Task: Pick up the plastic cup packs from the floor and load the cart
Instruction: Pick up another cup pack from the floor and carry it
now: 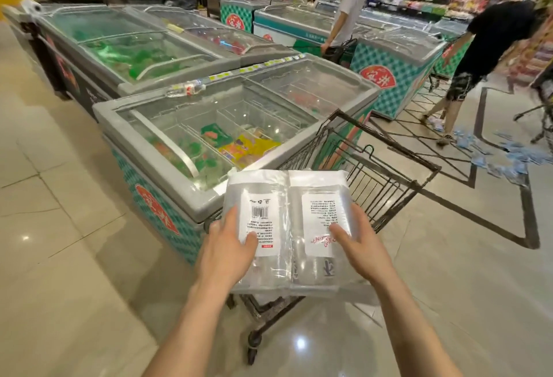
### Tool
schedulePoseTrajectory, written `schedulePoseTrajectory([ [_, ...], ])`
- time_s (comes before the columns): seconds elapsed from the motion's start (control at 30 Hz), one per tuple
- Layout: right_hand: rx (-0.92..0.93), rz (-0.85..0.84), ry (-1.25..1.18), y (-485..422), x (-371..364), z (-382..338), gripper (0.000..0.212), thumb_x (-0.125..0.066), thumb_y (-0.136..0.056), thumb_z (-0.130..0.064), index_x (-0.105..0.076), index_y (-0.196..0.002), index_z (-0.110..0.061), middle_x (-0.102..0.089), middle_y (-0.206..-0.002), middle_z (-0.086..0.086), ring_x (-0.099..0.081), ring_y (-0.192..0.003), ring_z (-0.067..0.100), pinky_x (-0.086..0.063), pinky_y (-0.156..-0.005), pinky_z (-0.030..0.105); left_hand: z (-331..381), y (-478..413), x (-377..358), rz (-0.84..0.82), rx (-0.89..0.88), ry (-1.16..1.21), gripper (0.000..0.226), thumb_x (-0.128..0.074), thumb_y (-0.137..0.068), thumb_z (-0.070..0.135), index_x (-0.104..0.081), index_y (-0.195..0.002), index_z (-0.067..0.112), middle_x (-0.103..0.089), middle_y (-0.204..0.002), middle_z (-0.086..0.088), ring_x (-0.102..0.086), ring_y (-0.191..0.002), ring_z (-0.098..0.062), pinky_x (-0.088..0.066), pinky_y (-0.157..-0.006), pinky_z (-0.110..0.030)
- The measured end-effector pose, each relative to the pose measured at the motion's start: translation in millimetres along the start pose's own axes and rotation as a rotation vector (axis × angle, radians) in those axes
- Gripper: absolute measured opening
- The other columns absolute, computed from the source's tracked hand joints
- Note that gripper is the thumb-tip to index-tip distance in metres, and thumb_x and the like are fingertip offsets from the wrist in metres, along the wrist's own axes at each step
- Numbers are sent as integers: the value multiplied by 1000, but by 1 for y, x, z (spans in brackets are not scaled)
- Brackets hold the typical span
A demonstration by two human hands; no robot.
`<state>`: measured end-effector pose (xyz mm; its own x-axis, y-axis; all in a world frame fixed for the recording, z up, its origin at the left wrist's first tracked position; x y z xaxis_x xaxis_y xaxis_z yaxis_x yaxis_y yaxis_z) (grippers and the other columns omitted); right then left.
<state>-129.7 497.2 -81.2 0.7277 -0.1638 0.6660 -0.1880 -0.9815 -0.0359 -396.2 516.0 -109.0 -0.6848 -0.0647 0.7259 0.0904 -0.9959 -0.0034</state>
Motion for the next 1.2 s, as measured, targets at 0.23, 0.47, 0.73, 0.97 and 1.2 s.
schedulePoseTrajectory([
  [0.23,-71,68,-46,-104,1,38,80,-61,-86,-59,-22,-152,-34,-44,-147,-12,-49,-129,15,-43,-105,47,24,-105,-50,-51,-62,21,65,-52,-92,38,-20,-150,32,-42,-145,-2,-36,-131,-24,-41,-97,-42],
  [0.47,-21,84,5,-212,26,82,81,-62,-83,-63,-23,-150,-42,-35,-150,-18,-37,-132,6,-38,-105,44,60,-180,-132,-68,-18,149,65,-49,-97,35,-12,-150,33,-32,-151,3,-31,-132,-13,-33,-88,-27],
  [0.73,207,-17,252,-369,71,115,76,-56,-88,-60,-22,-152,-36,-52,-139,1,-51,-122,16,-49,-95,48,92,-271,-241,-95,150,212,69,-48,-98,37,-7,-153,36,-27,-154,6,-32,-137,-13,-30,-98,-24],
  [0.97,336,-43,604,-457,65,139,66,-55,-90,-53,-30,-149,-37,-45,-137,14,-56,-109,34,-55,-76,47,48,-306,-332,-281,334,48,65,-44,-97,43,-15,-154,28,-24,-157,-9,-35,-138,-26,-34,-110,-39],
  [1.2,405,-73,855,-493,5,177,65,-60,-88,-46,-35,-147,-34,-43,-135,25,-54,-98,46,-50,-79,50,52,-323,-401,-435,342,-52,66,-45,-95,46,-14,-153,35,-5,-162,-8,-19,-145,-31,-21,-116,-47],
])
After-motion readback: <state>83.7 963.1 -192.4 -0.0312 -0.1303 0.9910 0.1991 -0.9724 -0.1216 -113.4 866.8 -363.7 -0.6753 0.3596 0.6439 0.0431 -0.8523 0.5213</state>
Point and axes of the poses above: each hand's wrist, its own y-axis away from the middle knuckle, its own x-axis out of the back of the hand, z = x × y, the point moved 5 cm from there along -y, towards the middle knuckle
